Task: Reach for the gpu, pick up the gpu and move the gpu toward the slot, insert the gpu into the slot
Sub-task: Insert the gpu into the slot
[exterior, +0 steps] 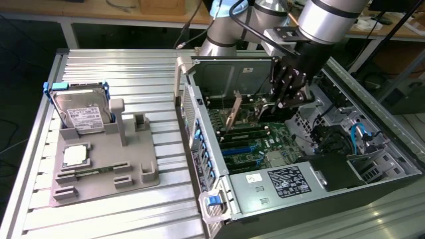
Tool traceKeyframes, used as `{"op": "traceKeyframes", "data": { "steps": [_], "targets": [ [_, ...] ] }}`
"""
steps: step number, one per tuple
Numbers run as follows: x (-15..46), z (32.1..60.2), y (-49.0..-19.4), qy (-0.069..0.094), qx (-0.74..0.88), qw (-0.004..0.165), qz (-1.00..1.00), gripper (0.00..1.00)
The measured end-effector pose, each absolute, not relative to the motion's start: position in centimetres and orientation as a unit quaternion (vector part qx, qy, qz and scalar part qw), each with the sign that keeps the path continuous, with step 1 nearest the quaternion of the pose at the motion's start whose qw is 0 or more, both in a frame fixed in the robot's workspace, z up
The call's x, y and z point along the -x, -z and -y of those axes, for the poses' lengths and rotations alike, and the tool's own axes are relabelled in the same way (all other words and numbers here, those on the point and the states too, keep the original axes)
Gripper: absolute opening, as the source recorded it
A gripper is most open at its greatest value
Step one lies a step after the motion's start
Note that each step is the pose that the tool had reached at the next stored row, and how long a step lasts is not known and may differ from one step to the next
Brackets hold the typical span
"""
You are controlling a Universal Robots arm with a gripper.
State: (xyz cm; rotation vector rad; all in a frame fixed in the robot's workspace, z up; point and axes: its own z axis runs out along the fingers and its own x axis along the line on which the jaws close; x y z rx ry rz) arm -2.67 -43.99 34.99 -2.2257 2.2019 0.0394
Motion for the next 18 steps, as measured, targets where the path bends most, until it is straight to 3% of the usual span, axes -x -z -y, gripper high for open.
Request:
{"op": "traceKeyframes", "data": {
  "steps": [18],
  "targets": [
    [3.4,44.0,-33.4,-0.005,0.703,0.013,-0.711,0.27]
  ]
}}
